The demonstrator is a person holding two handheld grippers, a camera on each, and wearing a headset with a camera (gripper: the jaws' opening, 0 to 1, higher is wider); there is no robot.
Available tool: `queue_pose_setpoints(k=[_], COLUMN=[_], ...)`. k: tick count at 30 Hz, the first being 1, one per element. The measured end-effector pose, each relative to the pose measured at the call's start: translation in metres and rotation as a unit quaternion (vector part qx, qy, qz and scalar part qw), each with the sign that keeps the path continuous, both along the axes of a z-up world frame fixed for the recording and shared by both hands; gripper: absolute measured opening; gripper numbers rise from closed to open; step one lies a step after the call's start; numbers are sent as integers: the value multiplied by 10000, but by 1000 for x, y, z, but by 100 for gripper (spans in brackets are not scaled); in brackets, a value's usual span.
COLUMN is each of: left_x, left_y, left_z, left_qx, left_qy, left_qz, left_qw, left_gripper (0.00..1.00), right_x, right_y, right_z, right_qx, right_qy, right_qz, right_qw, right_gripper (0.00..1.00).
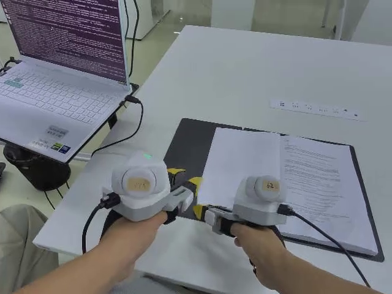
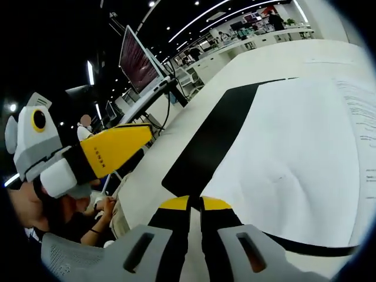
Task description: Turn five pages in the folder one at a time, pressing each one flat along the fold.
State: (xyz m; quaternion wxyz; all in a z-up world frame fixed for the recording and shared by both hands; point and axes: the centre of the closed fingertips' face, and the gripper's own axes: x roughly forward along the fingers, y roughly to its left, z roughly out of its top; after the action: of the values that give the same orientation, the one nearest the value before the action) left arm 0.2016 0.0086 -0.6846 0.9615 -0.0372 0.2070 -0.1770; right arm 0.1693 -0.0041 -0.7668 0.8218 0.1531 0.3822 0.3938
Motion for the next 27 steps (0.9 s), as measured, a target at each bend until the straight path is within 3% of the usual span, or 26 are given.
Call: queue_pose_setpoints(k=[3, 6, 9, 10, 12, 15, 17, 19, 24, 26, 27], left_x=[7, 12, 16, 16, 16, 12, 9, 7, -3, -4, -6], left_y=[-8, -19, -24, -27, -31, -35, -35, -33, -32, -31, -32], left_z=[-7, -24, -39, -47, -56, -81, -89, -94, -106, -102, -104], left_qx=[15, 24, 121, 128, 160, 301, 383, 417, 623, 733, 702], left_qy=[102, 343, 485, 618, 688, 947, 1036, 976, 1082, 803, 833], left_qz=[-34, -59, 55, 106, 139, 175, 242, 355, 344, 354, 383], left_qw=[9999, 9994, 9987, 9980, 9974, 9949, 9936, 9937, 9916, 9934, 9933], left_gripper=[19, 19, 18, 17, 18, 18, 19, 19, 20, 20, 20], right_x=[-2, 2, 11, 16, 23, 37, 45, 54, 75, 82, 85], right_y=[-15, -38, -61, -71, -85, -110, -121, -133, -151, -156, -158], right_z=[6, 8, 9, 9, 10, 12, 13, 13, 12, 12, 12], right_qx=[7, 21, 65, 71, 147, 193, 218, 218, 76, 25, 11], right_qy=[-124, -181, -184, -206, -174, -266, -326, -441, -749, -810, -852], right_qz=[-36, -217, -514, -672, -913, -1258, -1435, -1590, -1798, -1860, -1886], right_qw=[9999, 9996, 9985, 9975, 9956, 9915, 9889, 9861, 9808, 9792, 9784], right_gripper=[1, 0, 0, 0, 0, 0, 0, 0, 0, 0, 0])
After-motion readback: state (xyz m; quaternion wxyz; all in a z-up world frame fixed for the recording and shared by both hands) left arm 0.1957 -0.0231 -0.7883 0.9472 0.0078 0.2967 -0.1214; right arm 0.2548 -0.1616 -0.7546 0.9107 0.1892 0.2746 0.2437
